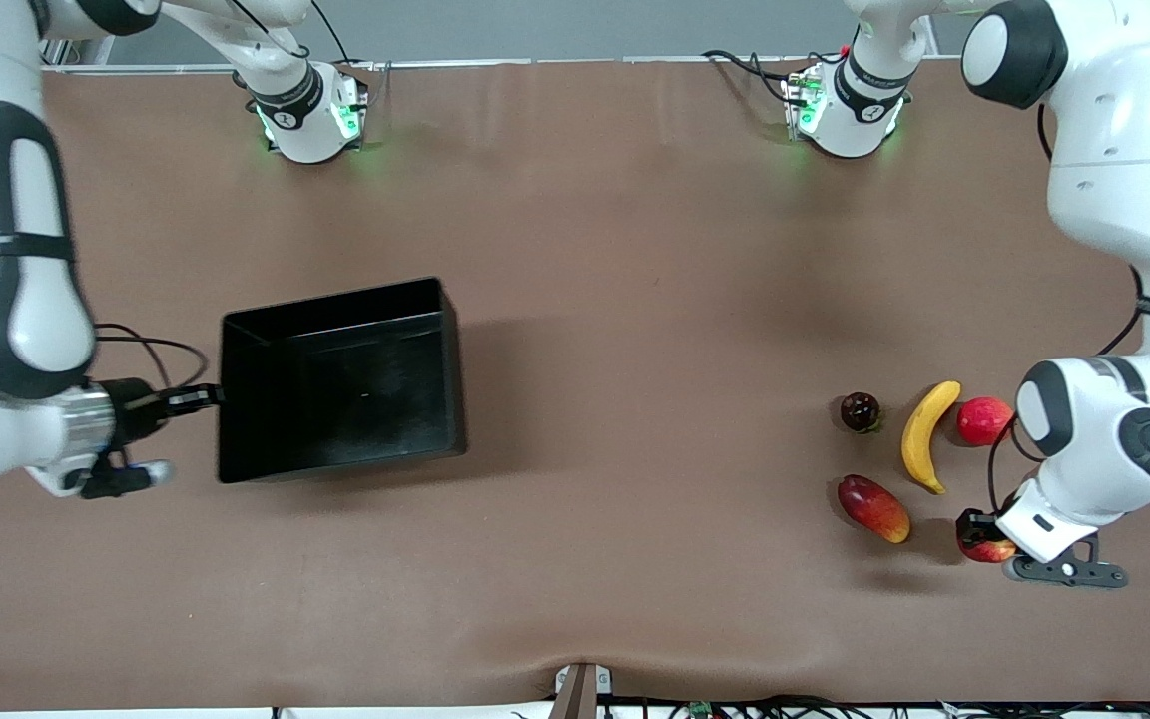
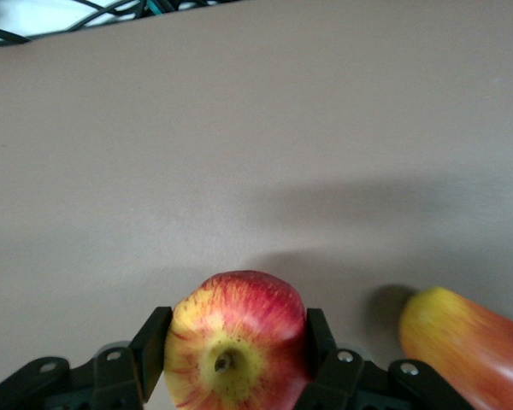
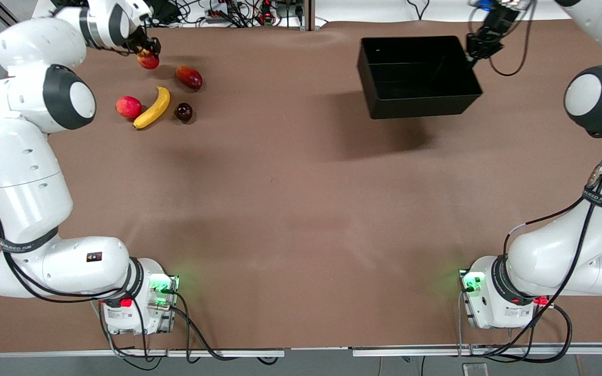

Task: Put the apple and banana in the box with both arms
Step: 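Slide the box toward the fruits with the right gripper while the left lifts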

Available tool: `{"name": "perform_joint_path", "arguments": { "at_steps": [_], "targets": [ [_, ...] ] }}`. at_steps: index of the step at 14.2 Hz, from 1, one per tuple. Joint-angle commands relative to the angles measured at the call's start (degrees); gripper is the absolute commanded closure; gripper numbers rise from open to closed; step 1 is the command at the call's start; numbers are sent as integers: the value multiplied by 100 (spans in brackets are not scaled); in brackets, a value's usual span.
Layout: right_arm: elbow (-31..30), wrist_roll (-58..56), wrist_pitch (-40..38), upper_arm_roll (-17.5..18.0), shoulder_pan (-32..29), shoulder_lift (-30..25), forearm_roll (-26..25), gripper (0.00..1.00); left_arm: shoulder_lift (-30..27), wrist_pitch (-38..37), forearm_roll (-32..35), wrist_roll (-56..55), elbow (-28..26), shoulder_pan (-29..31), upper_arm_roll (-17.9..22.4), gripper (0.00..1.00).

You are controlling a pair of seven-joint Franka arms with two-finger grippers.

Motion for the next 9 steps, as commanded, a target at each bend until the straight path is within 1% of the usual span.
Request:
{"name": "perform_joint_path", "arguments": {
  "at_steps": [1, 2, 3, 6, 7, 9],
  "targets": [
    [-152, 521, 127, -49, 487, -171, 367, 100, -797, -969, 6, -227, -172, -4, -180, 100],
    [-230, 766, 241, -49, 594, -171, 569, 100, -1008, -1242, -2, -237, -216, -4, -277, 100],
    [-318, 1082, 416, -49, 804, -188, 666, 100, -1262, -1497, -2, -272, -321, 5, -408, 100],
    [-722, 2189, 1276, -58, 1603, -285, 676, 100, -1904, -2139, -2, -710, -646, 5, -821, 100],
    [-802, 2393, 1505, -58, 1840, -259, 676, 100, -2063, -2272, -2, -833, -734, 5, -936, 100],
    [-1056, 2858, 2198, -58, 2315, -215, 676, 100, -2440, -2317, -2, -1166, -1093, 5, -1190, 100]
  ]
}}
